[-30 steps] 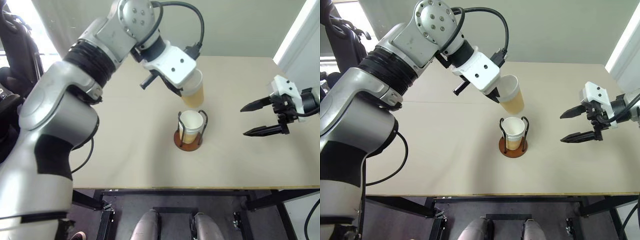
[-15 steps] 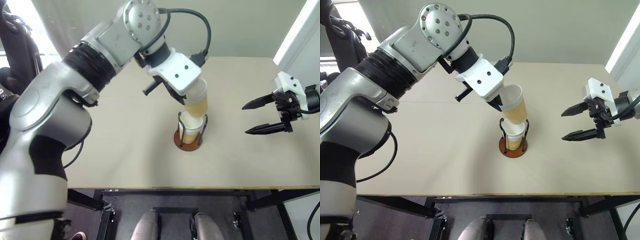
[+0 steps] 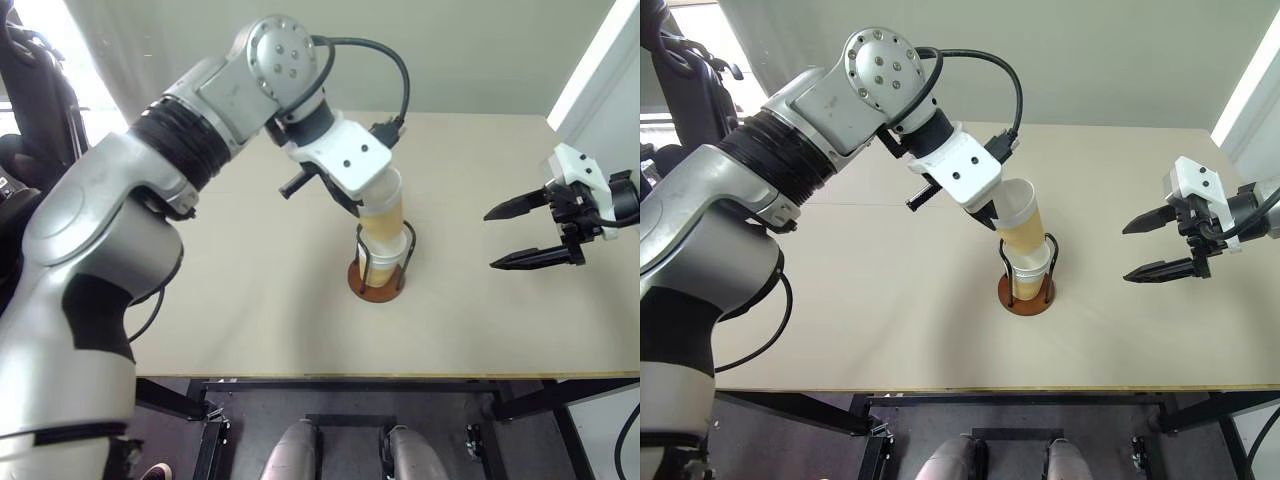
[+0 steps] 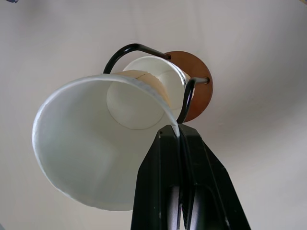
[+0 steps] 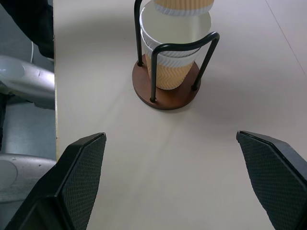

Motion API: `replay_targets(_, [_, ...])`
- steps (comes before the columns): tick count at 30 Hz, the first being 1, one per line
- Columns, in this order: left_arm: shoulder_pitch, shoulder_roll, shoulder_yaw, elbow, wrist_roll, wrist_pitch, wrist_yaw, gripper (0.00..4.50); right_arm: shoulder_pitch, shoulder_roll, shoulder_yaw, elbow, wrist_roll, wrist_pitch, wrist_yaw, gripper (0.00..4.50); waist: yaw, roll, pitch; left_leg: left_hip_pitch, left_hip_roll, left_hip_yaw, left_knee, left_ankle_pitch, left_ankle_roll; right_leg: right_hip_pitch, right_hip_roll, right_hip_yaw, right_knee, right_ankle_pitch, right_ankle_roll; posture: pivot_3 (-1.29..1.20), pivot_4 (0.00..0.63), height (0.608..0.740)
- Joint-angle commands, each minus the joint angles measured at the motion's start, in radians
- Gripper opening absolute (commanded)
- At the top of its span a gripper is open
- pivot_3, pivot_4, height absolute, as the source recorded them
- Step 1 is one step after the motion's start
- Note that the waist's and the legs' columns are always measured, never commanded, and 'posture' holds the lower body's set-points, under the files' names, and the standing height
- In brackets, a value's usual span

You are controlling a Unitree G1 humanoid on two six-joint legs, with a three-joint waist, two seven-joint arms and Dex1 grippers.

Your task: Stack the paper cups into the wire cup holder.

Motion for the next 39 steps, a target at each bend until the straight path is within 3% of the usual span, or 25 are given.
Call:
replay_targets(1, [-0.008,0.0,0.015,0.005,0.004,-0.009,-0.028,0.03,-0.022,-0.008,-0.021,-0.024,0.009,0.005,0.005,4.5,0.0,0.0,0.0,0.0,0.0,0.0,0.0,0.0,0.0,0.0,0.0,0.0,0.0,0.0,0.0,0.0,0.15,0.74])
replay_targets(22, [0.01,-0.018,0.013,0.056,0.058,-0.051,-0.028,0.03,-0.04,0.01,-0.036,-0.004,-0.011,0.006,0.005,4.5,0.0,0.0,0.0,0.0,0.0,0.0,0.0,0.0,0.0,0.0,0.0,0.0,0.0,0.0,0.0,0.0,0.15,0.74])
replay_targets(26, [0.018,-0.025,0.02,0.054,0.061,-0.052,-0.028,0.91,-0.092,0.013,-0.042,0.015,0.021,0.055,0.005,4.5,0.0,0.0,0.0,0.0,0.0,0.0,0.0,0.0,0.0,0.0,0.0,0.0,0.0,0.0,0.0,0.0,0.15,0.74])
replay_targets(36, [0.027,-0.024,0.011,0.05,0.06,-0.051,-0.028,4.39,-0.26,0.035,-0.072,0.108,0.07,0.178,0.005,4.5,0.001,0.0,0.0,0.0,0.0,-0.001,-0.001,0.0,0.0,0.0,0.0,-0.001,0.0,-0.001,-0.001,0.0,0.15,0.74])
replay_targets(39, [0.028,-0.024,0.012,0.053,0.062,-0.051,-0.028,4.46,-0.258,0.024,-0.064,0.109,0.07,0.166,0.005,4.5,0.001,0.0,0.0,0.0,0.0,-0.001,-0.001,0.0,0.0,0.0,0.0,-0.001,0.0,-0.001,-0.001,0.0,0.15,0.74])
